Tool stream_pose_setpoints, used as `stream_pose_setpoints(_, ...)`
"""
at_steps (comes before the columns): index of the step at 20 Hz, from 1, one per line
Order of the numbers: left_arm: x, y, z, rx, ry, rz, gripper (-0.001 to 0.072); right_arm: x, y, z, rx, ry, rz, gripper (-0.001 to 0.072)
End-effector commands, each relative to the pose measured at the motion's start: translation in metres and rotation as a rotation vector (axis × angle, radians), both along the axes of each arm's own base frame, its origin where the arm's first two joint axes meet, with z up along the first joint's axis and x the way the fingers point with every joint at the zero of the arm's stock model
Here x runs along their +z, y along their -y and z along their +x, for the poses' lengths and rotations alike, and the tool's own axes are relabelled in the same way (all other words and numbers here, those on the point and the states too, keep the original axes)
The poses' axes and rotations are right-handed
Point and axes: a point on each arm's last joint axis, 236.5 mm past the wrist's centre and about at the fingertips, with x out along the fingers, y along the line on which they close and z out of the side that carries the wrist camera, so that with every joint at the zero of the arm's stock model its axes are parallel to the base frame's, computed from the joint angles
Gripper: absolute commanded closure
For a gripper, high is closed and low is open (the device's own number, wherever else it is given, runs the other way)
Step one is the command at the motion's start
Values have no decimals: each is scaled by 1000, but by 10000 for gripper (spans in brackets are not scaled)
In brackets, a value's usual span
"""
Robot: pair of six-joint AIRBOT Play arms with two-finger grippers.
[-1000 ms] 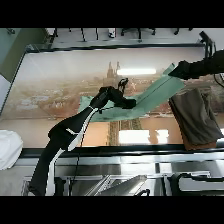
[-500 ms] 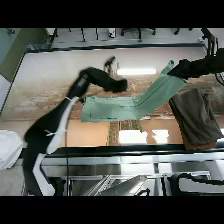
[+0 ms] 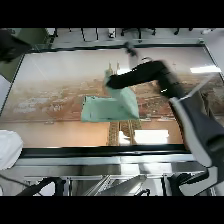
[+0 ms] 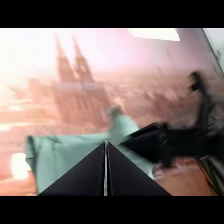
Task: Fold the shirts.
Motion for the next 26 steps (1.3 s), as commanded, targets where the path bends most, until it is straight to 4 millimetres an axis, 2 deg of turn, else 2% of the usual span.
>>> stream_pose_setpoints(1,13,-49,-53,166,57,55,688,-85,-121,-15,-83,114,34,96)
stream_pose_setpoints(2,8,-56,-58,196,59,56,688,-104,-128,-19,-97,87,29,96)
stream_pose_setpoints(4,-3,-67,-63,249,73,52,688,-112,-116,-16,-86,52,1,96)
stream_pose_setpoints(5,-9,-71,-64,272,76,42,688,-107,-102,-9,-79,42,-14,96)
stream_pose_setpoints(7,-21,-72,-63,284,77,36,688,-87,-55,9,-69,19,-57,96)
stream_pose_setpoints(10,-41,-73,-63,290,42,20,688,-49,46,30,-91,-66,-114,96)
stream_pose_setpoints(12,-48,-73,-63,282,27,25,688,-29,126,42,-161,-143,-124,95)
stream_pose_setpoints(13,-47,-73,-63,282,29,25,688,-25,165,46,-209,-188,-124,96)
stream_pose_setpoints(15,-47,-73,-63,282,30,25,688,-38,235,46,-301,-317,-124,95)
stream_pose_setpoints(16,-48,-72,-64,280,27,26,688,-52,257,42,-332,-378,-124,90)
stream_pose_setpoints(17,-48,-72,-64,278,24,26,688,-70,270,35,-354,-437,-119,87)
stream_pose_setpoints(19,-49,-72,-65,277,21,26,688,-110,277,20,-362,-530,-130,87)
stream_pose_setpoints(21,-50,-71,-65,274,15,27,688,-144,262,7,-320,-600,-119,87)
stream_pose_setpoints(23,-52,-70,-67,268,6,27,688,-163,238,5,-285,-650,-67,87)
stream_pose_setpoints(26,-53,-69,-68,264,-2,28,688,-190,213,4,-269,-670,-81,88)
